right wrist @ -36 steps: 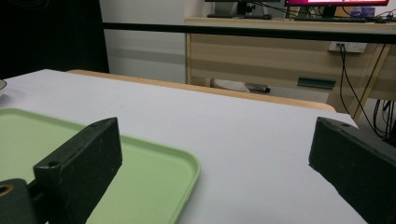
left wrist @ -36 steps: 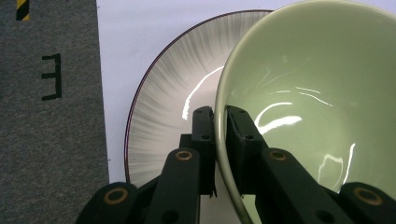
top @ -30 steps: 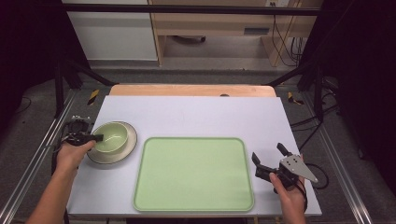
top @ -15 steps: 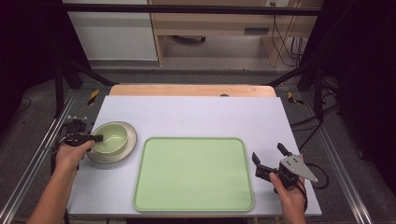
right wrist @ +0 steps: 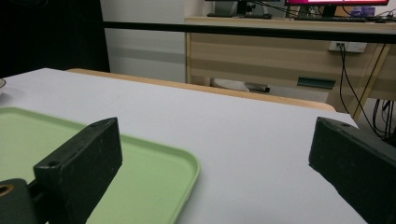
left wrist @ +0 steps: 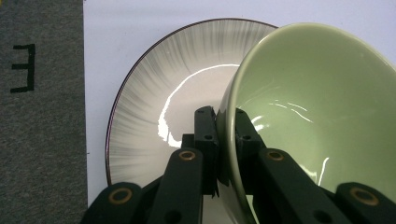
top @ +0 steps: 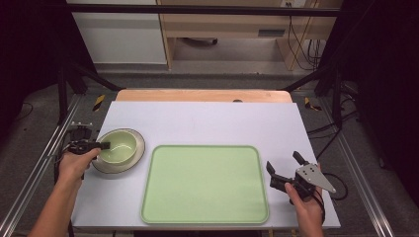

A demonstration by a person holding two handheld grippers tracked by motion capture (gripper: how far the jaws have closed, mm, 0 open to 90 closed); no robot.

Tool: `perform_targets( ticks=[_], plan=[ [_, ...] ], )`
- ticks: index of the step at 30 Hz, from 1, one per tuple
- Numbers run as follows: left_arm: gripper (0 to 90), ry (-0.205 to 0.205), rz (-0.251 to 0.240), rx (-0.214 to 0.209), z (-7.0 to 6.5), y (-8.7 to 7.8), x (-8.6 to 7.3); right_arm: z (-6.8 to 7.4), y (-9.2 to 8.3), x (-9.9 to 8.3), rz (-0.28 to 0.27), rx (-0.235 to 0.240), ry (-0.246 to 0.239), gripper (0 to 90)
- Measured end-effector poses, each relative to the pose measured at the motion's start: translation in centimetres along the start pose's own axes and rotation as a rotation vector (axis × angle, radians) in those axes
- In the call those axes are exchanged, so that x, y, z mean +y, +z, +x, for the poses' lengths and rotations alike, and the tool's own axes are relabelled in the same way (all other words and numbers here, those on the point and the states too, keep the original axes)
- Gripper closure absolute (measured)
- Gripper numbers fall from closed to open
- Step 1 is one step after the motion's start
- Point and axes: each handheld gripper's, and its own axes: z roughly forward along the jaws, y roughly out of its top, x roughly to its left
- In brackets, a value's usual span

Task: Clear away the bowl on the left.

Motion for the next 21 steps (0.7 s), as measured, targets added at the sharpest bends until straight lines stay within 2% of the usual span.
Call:
perform_targets(
  ticks=[5,8,11,15,16,20,21],
  plan=[
    [83.6,-0.009,-0.013,-0.003,-0.1,-0.2,0.1,0.0,0.0,0.0,0.002,0.001,-0.003,2.9],
    [83.6,-0.027,-0.018,-0.016,-0.1,-0.3,0.2,0.0,0.0,0.0,0.002,0.000,-0.002,2.9],
    [83.6,-0.023,-0.022,-0.016,-0.4,-0.4,0.3,0.0,0.0,0.0,-0.001,0.000,-0.001,2.9],
    [83.5,0.015,-0.030,-0.052,-1.8,-0.8,0.7,0.0,0.0,0.0,0.000,0.000,-0.001,2.9],
    [83.5,0.015,-0.030,-0.052,-1.8,-0.8,0.7,0.0,0.0,0.0,0.000,0.000,-0.001,2.9],
    [83.5,0.039,-0.048,-0.081,-3.9,-1.2,1.6,0.0,0.0,0.1,-0.004,0.000,-0.001,2.9],
    [83.5,0.039,-0.048,-0.081,-3.9,-1.2,1.6,0.0,0.0,0.1,-0.004,0.000,-0.001,2.9]
  ],
)
